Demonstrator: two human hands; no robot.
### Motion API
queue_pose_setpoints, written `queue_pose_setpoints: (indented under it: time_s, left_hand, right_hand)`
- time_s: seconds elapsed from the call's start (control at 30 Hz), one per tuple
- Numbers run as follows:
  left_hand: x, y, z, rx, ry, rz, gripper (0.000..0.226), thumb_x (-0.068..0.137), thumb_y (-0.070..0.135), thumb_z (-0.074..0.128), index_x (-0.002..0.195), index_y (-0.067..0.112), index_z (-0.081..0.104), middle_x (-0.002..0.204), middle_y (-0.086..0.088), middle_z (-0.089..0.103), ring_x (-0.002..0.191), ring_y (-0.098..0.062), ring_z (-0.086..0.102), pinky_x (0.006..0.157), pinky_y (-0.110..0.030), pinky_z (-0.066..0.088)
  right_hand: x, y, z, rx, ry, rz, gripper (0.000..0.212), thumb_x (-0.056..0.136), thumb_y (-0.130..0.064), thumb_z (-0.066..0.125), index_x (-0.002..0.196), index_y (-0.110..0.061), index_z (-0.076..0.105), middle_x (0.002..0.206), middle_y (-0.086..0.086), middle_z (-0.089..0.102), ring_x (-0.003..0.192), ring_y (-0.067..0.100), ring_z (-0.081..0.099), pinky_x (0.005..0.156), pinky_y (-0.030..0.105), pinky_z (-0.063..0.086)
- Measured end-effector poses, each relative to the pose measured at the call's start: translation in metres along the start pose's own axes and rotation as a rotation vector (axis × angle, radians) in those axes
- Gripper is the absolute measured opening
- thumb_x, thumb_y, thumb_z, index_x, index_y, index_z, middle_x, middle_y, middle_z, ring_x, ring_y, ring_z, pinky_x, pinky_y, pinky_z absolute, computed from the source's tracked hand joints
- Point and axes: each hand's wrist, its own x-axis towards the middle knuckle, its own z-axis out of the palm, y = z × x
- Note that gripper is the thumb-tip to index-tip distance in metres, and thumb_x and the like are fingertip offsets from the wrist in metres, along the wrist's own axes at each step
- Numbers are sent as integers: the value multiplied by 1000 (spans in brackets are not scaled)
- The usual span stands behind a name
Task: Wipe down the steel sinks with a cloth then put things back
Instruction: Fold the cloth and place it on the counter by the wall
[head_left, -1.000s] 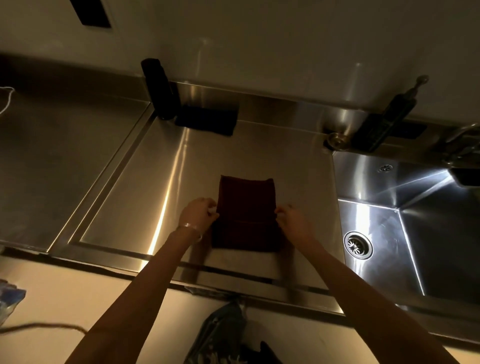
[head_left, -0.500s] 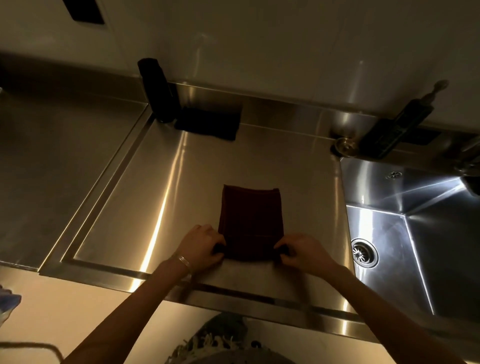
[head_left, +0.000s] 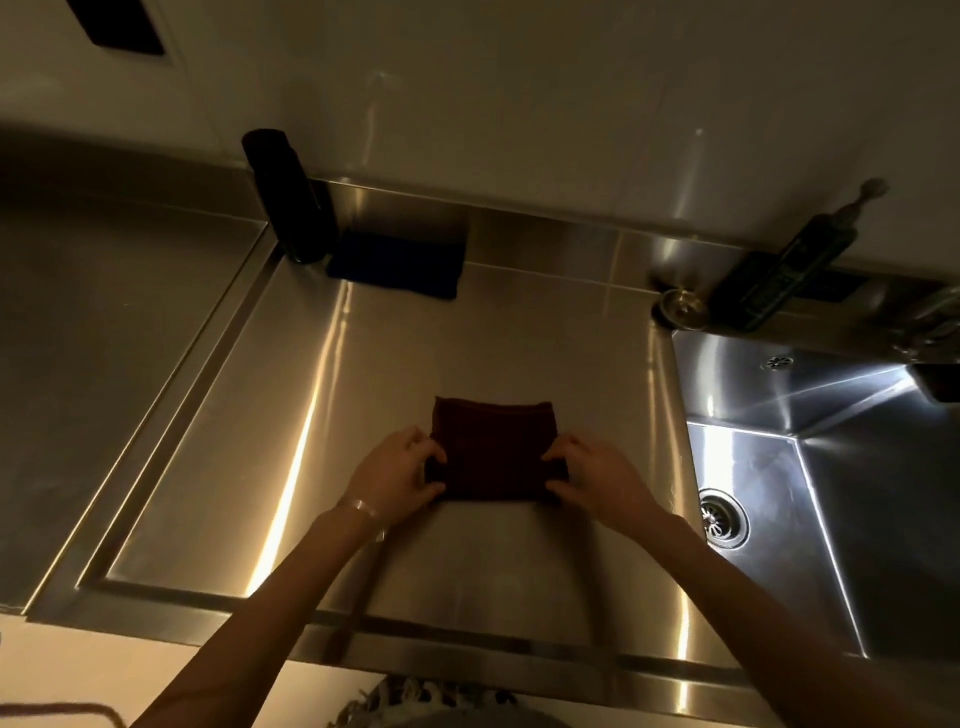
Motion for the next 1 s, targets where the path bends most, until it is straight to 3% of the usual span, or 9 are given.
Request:
queue_pose_setpoints:
  time_s: [0.13, 0.27, 0.4, 0.5, 0.57, 0.67, 0.73, 0.83, 1.0]
  left_hand:
    - [-14, 3, 16, 208, 45, 112, 50, 61, 21, 80, 109, 15, 65, 110, -9, 60, 93, -32, 57, 73, -35, 50]
    - [4, -3, 5, 216, 20, 127, 38, 66, 15, 72, 103, 17, 67, 98, -5, 65, 91, -30, 59, 74, -32, 46]
    - [45, -14, -25, -263, -168, -181, 25, 80, 14, 69, 105, 15, 66, 96, -7, 69, 86, -17, 61, 73, -18, 43]
    - [76, -11, -40, -548, 29, -395, 17, 84, 12, 67, 100, 9, 68, 92, -6, 66, 87, -17, 59, 73, -18, 40]
    - [86, -14, -44, -426, 142, -463, 20, 85, 18, 65, 104, 12, 68, 99, -3, 67, 95, -17, 61, 76, -20, 40]
    - [83, -25, -43, -269, 131, -514, 24, 86, 21, 62, 108, 14, 67, 106, -5, 68, 102, -22, 60, 78, -22, 38]
    - [80, -32, -38, -273, 137, -530, 24, 86, 22, 63, 108, 14, 68, 106, -8, 69, 103, -25, 61, 82, -25, 41]
    - [79, -31, -31, -297, 206, -494, 24, 87, 18, 62, 110, 11, 69, 111, -14, 67, 106, -29, 60, 89, -29, 43]
    - [97, -16, -21, -194, 196, -368, 33, 90, 13, 57, 122, 7, 61, 123, -19, 58, 113, -31, 55, 98, -30, 35]
  right_hand:
    - [-12, 4, 10, -278, -138, -111, 50, 81, -31, 66, 129, -25, 53, 137, -2, 45, 130, 18, 39, 98, 30, 33]
    - [7, 3, -2, -132, -119, -54, 43, 78, -19, 65, 120, -21, 59, 121, 1, 58, 111, 16, 52, 86, 25, 37]
    - [43, 8, -35, 339, -116, 162, 32, 78, -2, 67, 108, -12, 64, 99, 15, 69, 82, 20, 62, 71, 20, 45]
    - [73, 5, -42, 517, 81, 362, 23, 87, 0, 60, 109, 1, 63, 105, 24, 67, 69, 6, 60, 62, 6, 42]
    - [85, 2, -40, 504, 160, 468, 25, 90, -10, 61, 112, 0, 63, 105, 21, 68, 73, 8, 63, 66, 14, 43]
    - [88, 1, -39, 463, 86, 538, 34, 90, -15, 63, 120, 0, 58, 109, 20, 66, 100, 30, 63, 69, 21, 42]
    - [85, 5, -36, 531, 53, 595, 40, 89, -13, 63, 124, 4, 53, 109, 24, 63, 90, 23, 66, 58, 14, 41]
    - [83, 7, -37, 733, 45, 745, 41, 90, -11, 63, 125, 6, 50, 96, 17, 57, 41, 1, 54, 40, 10, 40]
    - [90, 4, -43, 722, -28, 748, 45, 90, -15, 63, 129, 2, 48, 95, 13, 55, 55, 12, 51, 39, 11, 41]
